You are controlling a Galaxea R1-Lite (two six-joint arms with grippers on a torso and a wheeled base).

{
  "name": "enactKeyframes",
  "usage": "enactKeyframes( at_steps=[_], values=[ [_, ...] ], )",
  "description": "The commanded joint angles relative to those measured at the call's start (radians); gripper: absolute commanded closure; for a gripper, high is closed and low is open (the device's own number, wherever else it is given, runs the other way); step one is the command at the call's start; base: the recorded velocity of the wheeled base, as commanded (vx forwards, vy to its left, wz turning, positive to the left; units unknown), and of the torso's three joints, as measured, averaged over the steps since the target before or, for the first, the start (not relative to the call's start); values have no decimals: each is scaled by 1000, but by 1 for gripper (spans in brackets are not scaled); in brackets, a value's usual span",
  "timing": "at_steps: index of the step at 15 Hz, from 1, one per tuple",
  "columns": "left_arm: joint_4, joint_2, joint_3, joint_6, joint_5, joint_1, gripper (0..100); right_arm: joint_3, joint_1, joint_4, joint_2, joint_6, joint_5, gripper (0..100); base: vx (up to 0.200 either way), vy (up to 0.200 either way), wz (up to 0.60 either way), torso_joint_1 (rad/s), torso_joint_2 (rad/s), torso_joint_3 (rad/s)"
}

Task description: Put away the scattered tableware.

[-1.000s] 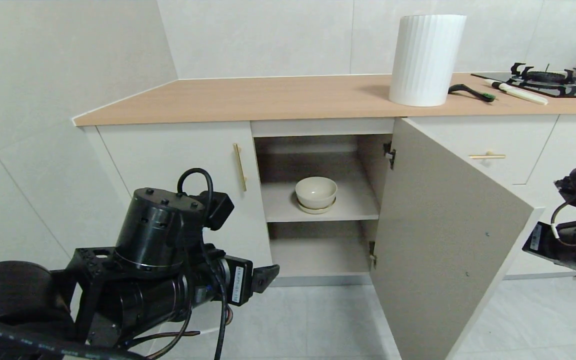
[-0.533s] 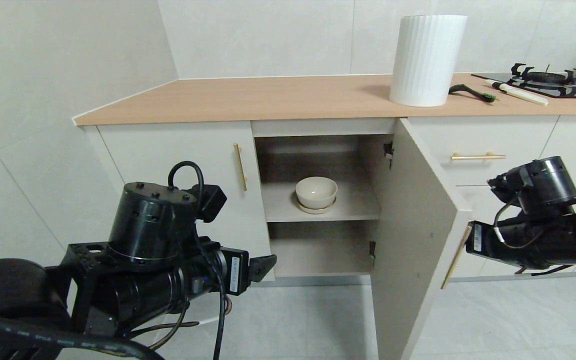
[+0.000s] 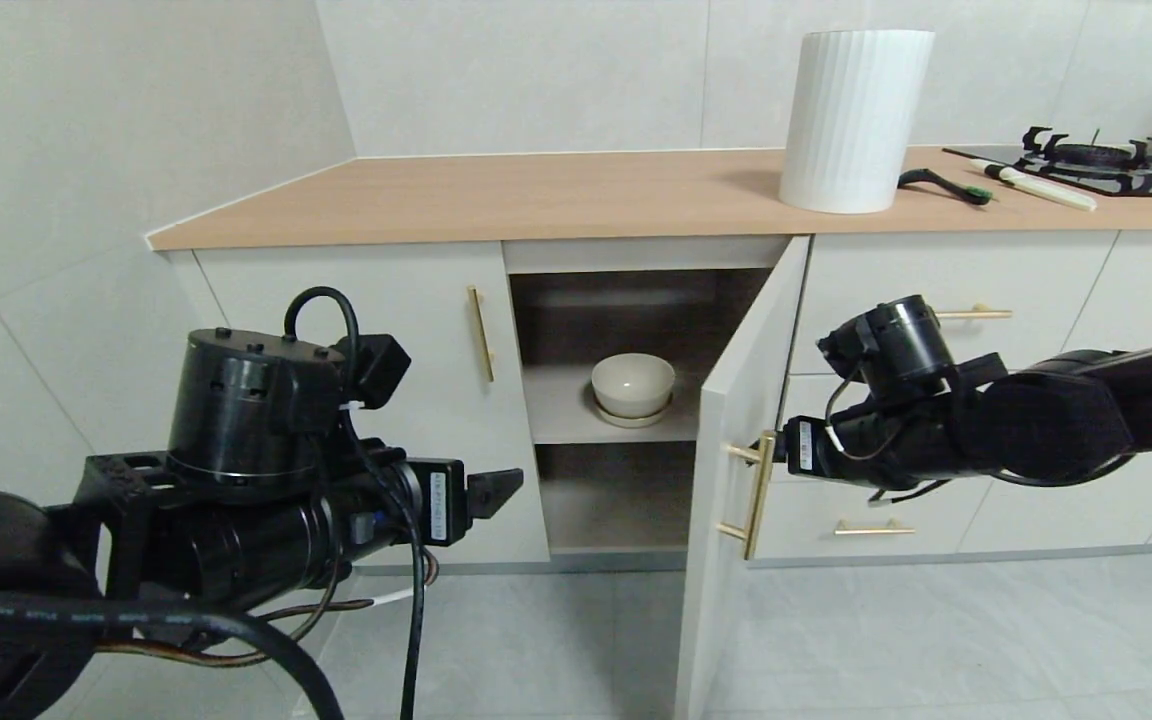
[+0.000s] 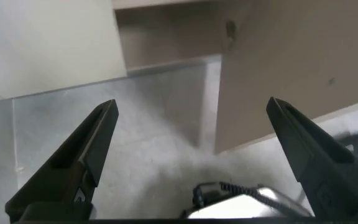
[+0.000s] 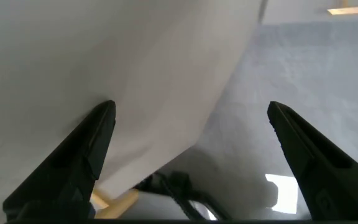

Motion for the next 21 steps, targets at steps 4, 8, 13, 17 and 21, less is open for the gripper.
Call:
enactKeyframes(
  at_steps=[4, 8, 13, 17, 21],
  values=[
    [4, -22, -49, 24, 1, 53, 0, -229, 12, 1, 230, -1, -1, 0, 0, 0, 0, 0, 0, 0],
    [5, -16, -49, 37, 7, 53, 0, -277, 12, -2, 279, 19, -2, 0, 0, 0, 0, 0, 0, 0],
    [9, -30, -75, 39, 7, 99, 0, -341, 12, -6, 322, 93, -2, 0, 120, 0, 0, 1, 1, 0],
    [10, -82, -102, 44, 32, 157, 0, -418, 12, -6, 369, 166, -7, 0, 100, 0, 0, 0, 1, 2],
    [13, -148, -124, 76, 49, 212, 0, -505, -3, -9, 417, 263, -8, 0, 0, 0, 0, 0, 0, 0]
  ],
)
